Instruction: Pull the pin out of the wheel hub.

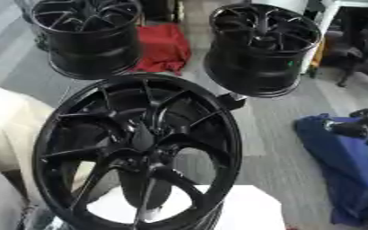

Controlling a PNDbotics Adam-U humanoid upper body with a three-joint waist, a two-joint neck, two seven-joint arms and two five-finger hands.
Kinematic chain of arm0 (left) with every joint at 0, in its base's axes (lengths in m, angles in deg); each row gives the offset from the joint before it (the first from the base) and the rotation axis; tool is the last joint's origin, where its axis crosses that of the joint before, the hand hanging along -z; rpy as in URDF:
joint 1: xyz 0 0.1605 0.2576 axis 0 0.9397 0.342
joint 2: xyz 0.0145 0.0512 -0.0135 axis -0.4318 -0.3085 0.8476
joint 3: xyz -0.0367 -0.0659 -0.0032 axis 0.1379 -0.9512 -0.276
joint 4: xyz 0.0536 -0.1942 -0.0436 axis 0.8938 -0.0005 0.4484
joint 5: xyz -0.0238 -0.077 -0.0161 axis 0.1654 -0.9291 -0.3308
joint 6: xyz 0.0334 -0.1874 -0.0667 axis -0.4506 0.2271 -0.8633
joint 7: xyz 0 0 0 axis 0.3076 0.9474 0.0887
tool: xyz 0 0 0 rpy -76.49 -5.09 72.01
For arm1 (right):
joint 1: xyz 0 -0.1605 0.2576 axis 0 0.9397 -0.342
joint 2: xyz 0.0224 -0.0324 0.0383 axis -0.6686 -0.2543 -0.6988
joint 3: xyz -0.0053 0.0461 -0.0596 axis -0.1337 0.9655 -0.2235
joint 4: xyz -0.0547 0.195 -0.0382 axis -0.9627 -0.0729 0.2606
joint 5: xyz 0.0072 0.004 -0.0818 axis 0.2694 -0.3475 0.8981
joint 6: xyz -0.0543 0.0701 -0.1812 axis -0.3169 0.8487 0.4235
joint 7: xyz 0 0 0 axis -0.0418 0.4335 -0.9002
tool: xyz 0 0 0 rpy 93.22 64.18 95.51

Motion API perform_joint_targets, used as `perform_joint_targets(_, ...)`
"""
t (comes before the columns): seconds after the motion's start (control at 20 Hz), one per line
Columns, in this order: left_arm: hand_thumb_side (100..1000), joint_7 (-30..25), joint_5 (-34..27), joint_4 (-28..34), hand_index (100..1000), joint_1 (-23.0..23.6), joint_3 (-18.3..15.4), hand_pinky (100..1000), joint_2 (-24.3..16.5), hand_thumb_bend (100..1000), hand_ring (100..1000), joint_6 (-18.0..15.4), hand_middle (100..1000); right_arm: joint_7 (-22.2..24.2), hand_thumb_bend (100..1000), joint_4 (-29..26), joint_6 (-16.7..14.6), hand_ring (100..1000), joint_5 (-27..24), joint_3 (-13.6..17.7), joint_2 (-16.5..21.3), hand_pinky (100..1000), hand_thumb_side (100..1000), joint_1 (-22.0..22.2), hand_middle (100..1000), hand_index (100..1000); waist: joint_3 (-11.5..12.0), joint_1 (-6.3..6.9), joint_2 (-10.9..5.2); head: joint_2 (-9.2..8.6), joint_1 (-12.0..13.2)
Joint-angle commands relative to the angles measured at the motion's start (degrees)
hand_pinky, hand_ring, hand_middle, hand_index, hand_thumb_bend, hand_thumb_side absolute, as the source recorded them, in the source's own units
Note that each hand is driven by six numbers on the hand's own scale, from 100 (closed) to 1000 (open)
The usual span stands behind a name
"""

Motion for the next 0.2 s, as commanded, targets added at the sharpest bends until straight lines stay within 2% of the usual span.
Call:
perform_joint_targets(0.05,882,-9.22,-0.07,1.14,822,-0.56,0.07,711,-0.83,100,693,-9.24,655,-2.92,295,-5.62,-2.61,708,-2.87,1.41,-3.18,707,435,1.75,715,842,-0.17,0.32,-0.14,-0.35,-0.07)
perform_joint_targets(0.2,885,-9.22,-0.19,1.13,822,-0.59,0.05,711,-0.94,100,693,-9.35,655,-5.50,297,-9.81,-5.18,698,-5.44,1.07,-7.38,703,432,4.62,701,828,-0.32,0.31,0.05,-0.60,0.03)
